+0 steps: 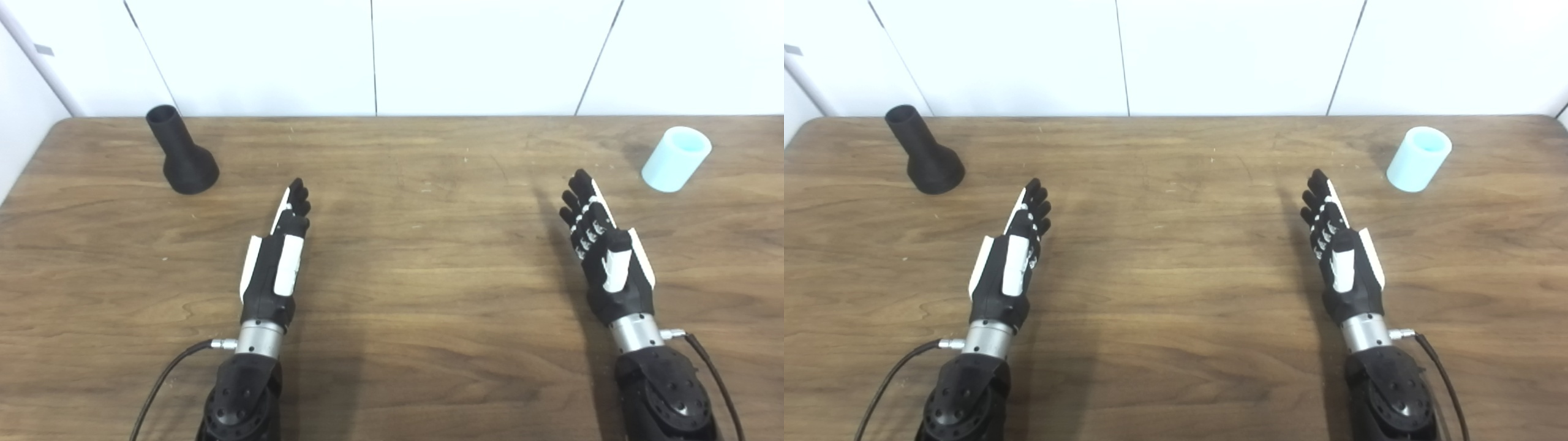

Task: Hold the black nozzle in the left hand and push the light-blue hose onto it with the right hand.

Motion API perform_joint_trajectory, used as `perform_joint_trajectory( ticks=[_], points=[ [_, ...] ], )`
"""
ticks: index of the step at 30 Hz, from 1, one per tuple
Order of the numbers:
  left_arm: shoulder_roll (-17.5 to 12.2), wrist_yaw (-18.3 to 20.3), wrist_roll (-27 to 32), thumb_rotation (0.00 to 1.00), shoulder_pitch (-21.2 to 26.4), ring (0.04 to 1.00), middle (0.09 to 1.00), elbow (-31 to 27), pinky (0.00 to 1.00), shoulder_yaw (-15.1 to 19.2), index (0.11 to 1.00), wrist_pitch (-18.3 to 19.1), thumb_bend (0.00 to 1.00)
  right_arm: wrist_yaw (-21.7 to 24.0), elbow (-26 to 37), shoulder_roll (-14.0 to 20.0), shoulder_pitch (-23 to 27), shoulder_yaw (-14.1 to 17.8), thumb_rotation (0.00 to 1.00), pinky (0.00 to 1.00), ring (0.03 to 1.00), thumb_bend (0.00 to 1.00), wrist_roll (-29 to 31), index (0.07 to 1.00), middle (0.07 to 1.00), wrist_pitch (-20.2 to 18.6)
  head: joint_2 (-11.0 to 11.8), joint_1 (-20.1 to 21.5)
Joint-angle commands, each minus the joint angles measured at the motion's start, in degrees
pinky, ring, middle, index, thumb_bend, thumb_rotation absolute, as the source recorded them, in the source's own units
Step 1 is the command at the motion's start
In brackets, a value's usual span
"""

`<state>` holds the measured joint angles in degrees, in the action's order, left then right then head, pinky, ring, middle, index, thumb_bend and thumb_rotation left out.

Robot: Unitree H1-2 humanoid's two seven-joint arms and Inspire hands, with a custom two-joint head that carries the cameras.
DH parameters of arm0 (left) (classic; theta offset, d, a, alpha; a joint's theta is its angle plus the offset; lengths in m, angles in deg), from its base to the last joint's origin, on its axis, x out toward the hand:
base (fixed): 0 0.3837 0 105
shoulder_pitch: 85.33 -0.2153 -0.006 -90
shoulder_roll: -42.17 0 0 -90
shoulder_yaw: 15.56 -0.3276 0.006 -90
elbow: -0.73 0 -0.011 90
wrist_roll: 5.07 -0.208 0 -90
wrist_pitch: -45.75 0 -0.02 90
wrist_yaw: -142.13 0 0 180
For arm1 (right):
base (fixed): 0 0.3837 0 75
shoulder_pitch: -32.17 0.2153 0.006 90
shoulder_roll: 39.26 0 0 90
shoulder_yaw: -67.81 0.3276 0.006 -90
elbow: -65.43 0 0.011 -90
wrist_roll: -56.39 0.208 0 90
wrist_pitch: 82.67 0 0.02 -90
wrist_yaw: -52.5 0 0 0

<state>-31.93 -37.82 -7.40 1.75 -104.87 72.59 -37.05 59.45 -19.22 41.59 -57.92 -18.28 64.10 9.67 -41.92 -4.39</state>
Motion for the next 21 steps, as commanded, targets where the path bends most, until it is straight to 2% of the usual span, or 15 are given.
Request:
perform_joint_trajectory(
  ticks=[1,14,21],
  points=[
    [0.3,-0.3,-0.2,1.0,1.2,1.0,1.0,-0.9,1.0,-0.1,1.0,-1.4,0.95,-0.4,1.5,0.5,0.9,0.6,1.0,0.99,1.0,0.84,0.1,1.0,1.0,1.6,0.0,0.0],
    [0.5,-0.5,-0.4,1.0,1.1,1.0,1.0,-0.5,1.0,-0.2,1.0,-2.0,0.95,-0.1,0.6,0.3,1.0,0.9,1.0,1.0,1.0,0.83,0.7,1.0,1.0,3.4,0.3,0.2],
    [0.8,-0.7,-0.7,1.0,1.2,1.0,1.0,0.7,1.0,-0.4,1.0,-3.1,0.95,0.8,-1.4,1.0,1.2,1.3,1.0,0.99,1.0,0.83,1.9,1.0,1.0,5.0,2.3,-2.1]
  ],
)
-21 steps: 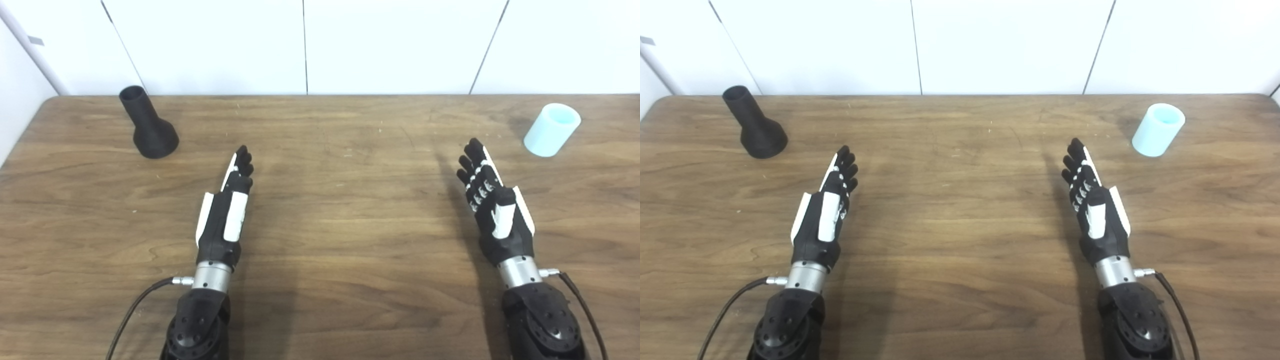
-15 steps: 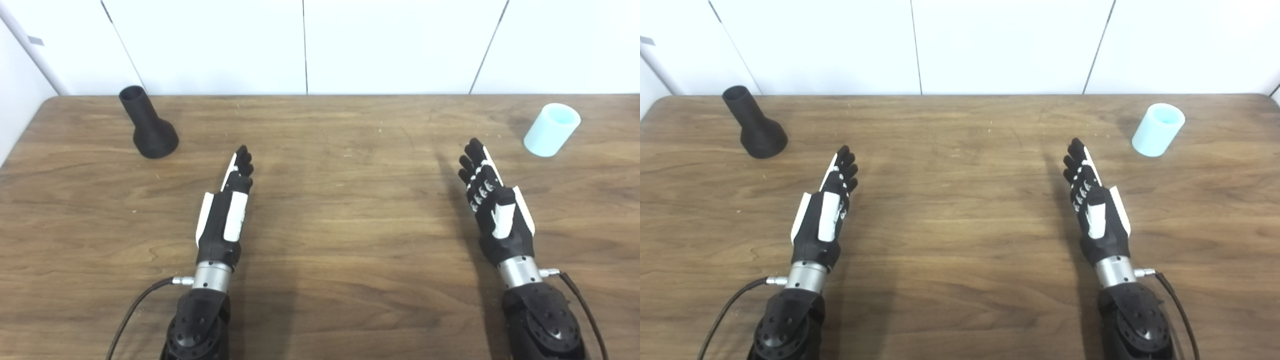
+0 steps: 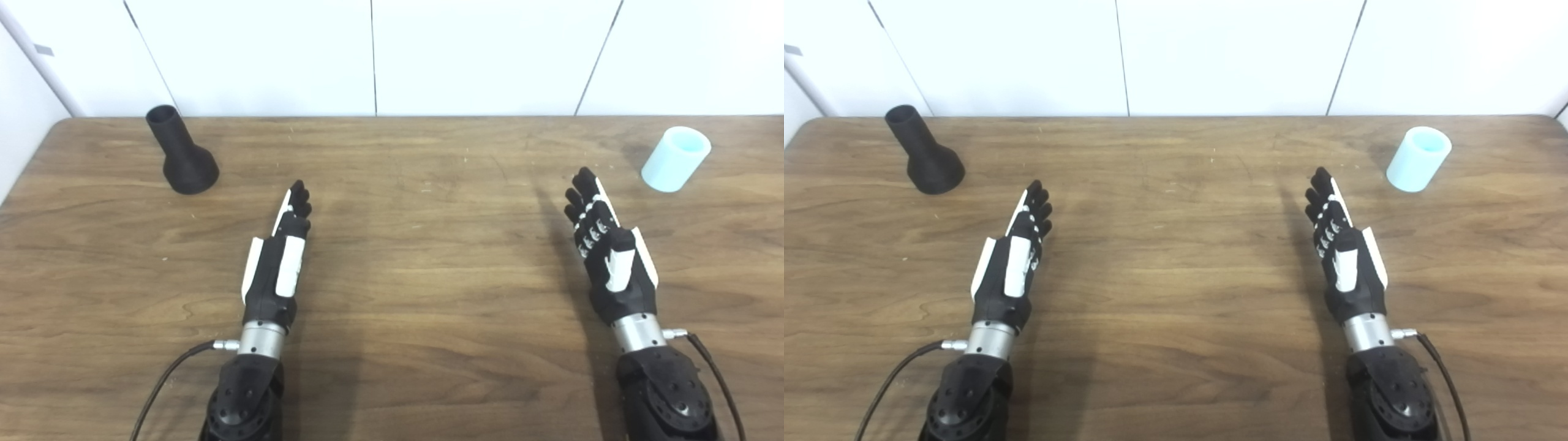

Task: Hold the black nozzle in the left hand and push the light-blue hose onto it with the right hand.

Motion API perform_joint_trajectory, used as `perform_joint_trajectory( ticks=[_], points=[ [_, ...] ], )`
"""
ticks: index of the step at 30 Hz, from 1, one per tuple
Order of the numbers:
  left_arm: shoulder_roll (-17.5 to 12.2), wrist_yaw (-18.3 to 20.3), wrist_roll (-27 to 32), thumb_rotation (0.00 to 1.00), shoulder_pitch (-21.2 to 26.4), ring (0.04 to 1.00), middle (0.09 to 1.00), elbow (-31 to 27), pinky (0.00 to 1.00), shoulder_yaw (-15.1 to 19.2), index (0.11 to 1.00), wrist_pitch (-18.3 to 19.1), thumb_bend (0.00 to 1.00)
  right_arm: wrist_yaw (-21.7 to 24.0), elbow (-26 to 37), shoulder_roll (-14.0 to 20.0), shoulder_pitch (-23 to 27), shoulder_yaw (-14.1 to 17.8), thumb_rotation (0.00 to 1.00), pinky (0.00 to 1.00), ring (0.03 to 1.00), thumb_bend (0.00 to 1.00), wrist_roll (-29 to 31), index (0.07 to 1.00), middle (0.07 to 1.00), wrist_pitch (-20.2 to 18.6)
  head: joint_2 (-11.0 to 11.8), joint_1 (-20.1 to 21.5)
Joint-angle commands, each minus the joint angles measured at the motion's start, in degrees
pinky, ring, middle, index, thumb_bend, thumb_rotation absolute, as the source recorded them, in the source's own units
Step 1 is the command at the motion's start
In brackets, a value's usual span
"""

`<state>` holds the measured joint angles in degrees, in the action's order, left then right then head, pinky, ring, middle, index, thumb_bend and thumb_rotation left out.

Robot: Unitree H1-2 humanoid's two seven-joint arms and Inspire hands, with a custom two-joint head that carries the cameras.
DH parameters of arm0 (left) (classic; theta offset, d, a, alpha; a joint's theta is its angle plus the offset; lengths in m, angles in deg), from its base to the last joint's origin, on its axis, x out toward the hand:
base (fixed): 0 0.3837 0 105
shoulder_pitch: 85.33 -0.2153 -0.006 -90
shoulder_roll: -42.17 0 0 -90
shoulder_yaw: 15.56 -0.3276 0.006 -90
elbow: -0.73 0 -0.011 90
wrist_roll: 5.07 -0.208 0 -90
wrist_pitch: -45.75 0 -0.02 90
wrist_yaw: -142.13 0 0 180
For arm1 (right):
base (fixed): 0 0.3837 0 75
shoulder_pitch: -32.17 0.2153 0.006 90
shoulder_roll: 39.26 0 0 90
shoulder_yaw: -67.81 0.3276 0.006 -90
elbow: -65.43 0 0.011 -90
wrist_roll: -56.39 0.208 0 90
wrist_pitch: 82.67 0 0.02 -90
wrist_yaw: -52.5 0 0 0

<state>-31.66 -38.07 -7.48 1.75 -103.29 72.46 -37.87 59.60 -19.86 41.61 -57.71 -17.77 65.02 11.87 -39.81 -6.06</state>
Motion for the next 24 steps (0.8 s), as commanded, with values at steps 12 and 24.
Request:
perform_joint_trajectory(
  ticks=[12,24],
  points=[
    [3.0,-2.3,-3.5,1.0,-0.2,1.0,1.0,4.3,1.0,-3.2,1.0,-8.9,0.91,3.7,-8.0,3.8,0.3,2.5,1.0,0.97,1.0,0.82,5.1,1.0,1.0,9.6,8.3,-8.9],
    [4.2,-4.3,-5.0,1.0,0.3,1.0,1.0,13.1,1.0,-3.4,1.0,-18.1,0.82,6.7,-18.2,4.7,1.5,3.1,1.0,0.96,1.0,0.84,7.3,1.0,1.0,17.6,14.9,-10.9]
  ],
)
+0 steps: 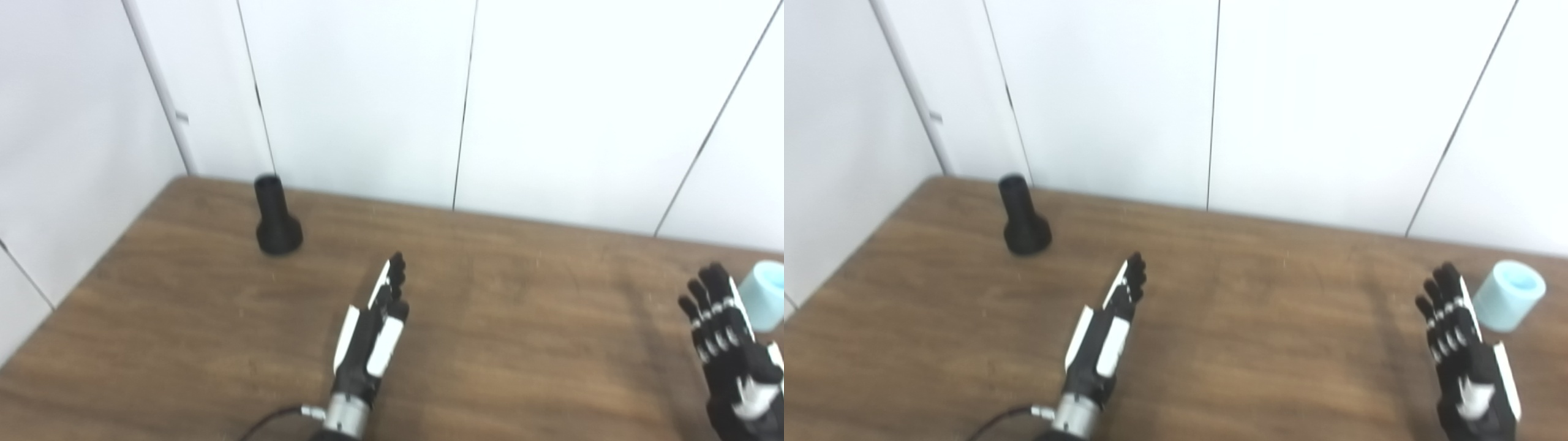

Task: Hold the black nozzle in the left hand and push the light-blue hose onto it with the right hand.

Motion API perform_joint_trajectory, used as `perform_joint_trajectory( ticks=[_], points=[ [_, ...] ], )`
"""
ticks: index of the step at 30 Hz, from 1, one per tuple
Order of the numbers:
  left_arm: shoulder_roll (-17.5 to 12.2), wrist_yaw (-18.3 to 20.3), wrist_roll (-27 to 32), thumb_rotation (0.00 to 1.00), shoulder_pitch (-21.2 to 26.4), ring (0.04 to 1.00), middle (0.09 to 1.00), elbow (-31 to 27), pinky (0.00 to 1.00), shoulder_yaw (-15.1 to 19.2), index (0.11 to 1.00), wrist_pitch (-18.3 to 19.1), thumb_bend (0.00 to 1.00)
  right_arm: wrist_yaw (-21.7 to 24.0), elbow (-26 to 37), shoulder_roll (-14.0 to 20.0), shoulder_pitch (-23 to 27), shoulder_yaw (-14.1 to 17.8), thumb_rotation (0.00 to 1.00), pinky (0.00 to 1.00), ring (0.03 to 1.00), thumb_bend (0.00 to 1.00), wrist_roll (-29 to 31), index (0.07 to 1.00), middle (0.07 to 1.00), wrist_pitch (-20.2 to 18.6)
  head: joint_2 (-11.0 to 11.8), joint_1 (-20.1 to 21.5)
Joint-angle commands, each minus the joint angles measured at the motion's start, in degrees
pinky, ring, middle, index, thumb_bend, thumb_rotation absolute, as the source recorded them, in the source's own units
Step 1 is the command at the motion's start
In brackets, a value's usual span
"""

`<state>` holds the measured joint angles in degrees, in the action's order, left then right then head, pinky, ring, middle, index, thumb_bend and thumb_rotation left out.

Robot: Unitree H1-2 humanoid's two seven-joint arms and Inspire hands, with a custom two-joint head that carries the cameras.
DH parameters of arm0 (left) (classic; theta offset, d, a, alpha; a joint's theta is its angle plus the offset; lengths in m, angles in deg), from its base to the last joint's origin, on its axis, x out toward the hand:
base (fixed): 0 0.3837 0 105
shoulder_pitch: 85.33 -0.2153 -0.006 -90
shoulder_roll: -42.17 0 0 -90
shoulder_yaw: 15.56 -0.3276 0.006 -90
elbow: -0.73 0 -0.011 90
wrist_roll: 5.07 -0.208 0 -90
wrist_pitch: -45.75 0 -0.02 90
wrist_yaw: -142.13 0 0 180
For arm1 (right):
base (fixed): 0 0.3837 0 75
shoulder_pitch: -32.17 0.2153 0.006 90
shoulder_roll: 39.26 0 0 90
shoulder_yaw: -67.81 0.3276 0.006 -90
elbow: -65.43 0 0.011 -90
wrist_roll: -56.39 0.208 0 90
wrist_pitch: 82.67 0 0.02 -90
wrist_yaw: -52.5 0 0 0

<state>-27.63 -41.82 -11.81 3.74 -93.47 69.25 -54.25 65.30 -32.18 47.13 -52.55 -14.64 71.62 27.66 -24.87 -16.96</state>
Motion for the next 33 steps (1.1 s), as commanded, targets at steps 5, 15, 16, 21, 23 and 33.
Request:
perform_joint_trajectory(
  ticks=[5,15,16,21,23,33],
  points=[
    [0.0,-0.9,-0.7,1.0,-1.9,1.0,1.0,5.2,1.0,0.1,1.0,-4.2,0.84,1.6,-7.5,-1.1,-3.4,0.0,1.0,0.95,1.0,0.82,1.3,1.0,1.0,3.0,1.7,0.9],
    [-0.7,-0.7,0.1,1.0,-2.3,1.0,1.0,4.9,1.0,1.2,1.0,-4.8,0.81,1.2,-6.9,-1.5,-3.7,-0.5,1.0,0.93,1.0,0.78,0.8,1.0,1.0,3.3,1.8,1.2],
    [-0.9,-0.7,0.3,0.99,-2.3,1.0,1.0,4.6,1.0,1.4,1.0,-4.5,0.81,1.2,-6.8,-1.5,-3.7,-0.5,1.0,0.93,1.0,0.78,0.7,1.0,1.0,3.2,1.7,1.0],
    [-0.8,-4.2,0.0,0.7,-1.6,0.995,0.98,1.9,1.0,6.1,1.0,-2.0,0.8,1.1,-6.6,-1.6,-3.9,-0.7,1.0,0.94,1.0,0.79,0.5,1.0,1.0,3.3,1.2,0.9],
    [0.1,-7.2,-1.3,0.62,-0.8,0.96,0.94,1.6,1.0,8.6,0.984,-1.7,0.78,1.1,-6.6,-1.6,-4.0,-0.8,1.0,0.94,1.0,0.79,0.5,1.0,1.0,3.3,1.1,1.0],
    [-1.3,-20.0,-8.9,0.47,3.1,0.967,0.906,6.1,1.0,16.1,0.914,-5.0,0.66,0.5,-6.4,-2.2,-4.0,-0.9,1.0,0.91,0.993,0.82,-0.4,1.0,1.0,3.4,0.8,1.7]
  ],
)
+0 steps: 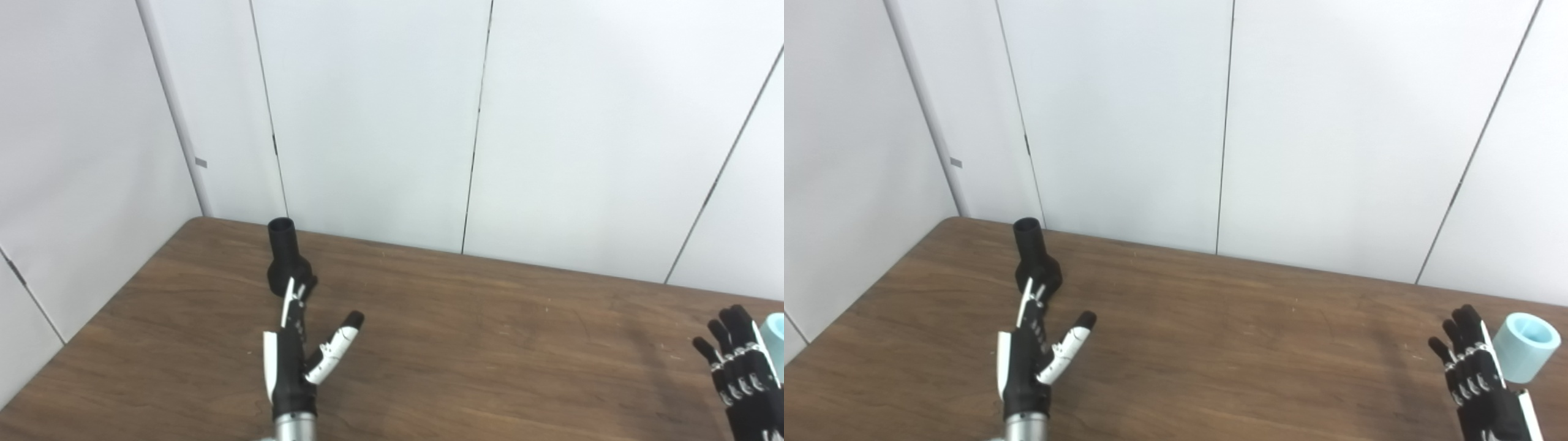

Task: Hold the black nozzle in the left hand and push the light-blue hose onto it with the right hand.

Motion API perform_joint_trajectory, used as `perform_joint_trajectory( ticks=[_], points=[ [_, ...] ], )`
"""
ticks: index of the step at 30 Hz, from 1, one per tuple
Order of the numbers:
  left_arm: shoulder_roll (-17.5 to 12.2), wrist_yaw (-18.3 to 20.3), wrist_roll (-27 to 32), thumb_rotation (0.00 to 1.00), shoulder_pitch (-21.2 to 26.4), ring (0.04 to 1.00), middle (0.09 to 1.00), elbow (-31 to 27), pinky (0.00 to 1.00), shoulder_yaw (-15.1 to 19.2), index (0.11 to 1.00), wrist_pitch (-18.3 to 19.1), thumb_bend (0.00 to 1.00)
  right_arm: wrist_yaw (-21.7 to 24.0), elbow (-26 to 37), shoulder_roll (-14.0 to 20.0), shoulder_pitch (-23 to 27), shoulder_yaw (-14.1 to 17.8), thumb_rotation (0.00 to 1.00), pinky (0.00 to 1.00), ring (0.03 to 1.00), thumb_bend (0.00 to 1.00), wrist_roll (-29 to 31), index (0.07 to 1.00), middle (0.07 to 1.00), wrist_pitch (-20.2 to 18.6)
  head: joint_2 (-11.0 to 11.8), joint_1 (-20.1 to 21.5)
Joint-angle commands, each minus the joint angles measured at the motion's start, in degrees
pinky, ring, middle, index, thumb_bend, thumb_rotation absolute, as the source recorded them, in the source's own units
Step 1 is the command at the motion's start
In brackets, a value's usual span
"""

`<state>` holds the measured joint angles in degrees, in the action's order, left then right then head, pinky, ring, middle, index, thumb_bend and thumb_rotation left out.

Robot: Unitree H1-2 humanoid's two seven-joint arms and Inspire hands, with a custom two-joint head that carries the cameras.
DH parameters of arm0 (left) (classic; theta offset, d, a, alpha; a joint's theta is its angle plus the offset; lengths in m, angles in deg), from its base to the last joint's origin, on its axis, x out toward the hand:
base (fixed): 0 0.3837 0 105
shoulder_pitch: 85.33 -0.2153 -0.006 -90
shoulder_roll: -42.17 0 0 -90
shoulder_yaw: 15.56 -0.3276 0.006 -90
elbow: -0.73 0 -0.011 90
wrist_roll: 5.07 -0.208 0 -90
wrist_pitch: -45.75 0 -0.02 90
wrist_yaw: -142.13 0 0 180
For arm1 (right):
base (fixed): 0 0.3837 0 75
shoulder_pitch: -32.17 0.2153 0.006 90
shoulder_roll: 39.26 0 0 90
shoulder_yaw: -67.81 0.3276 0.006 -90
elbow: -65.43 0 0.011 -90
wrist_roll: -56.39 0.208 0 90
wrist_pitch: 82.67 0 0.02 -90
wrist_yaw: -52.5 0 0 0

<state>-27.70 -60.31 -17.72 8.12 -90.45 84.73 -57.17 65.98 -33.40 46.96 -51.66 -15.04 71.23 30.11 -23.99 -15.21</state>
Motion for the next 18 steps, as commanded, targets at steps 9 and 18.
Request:
perform_joint_trajectory(
  ticks=[9,18],
  points=[
    [-1.3,-5.5,-5.0,0.46,-0.8,1.0,0.96,4.3,1.0,0.6,0.99,-1.1,0.53,-0.3,-5.8,-1.9,-4.7,-0.1,1.0,0.91,0.99,0.84,-0.2,1.0,1.0,1.3,0.0,-0.5],
    [-3.3,-8.2,-6.7,0.48,1.4,1.0,0.998,5.8,1.0,1.6,1.0,1.9,0.55,-0.1,-5.7,-2.0,-4.9,0.0,1.0,0.91,0.986,0.84,0.0,1.0,1.0,1.3,-0.2,-0.7]
  ],
)
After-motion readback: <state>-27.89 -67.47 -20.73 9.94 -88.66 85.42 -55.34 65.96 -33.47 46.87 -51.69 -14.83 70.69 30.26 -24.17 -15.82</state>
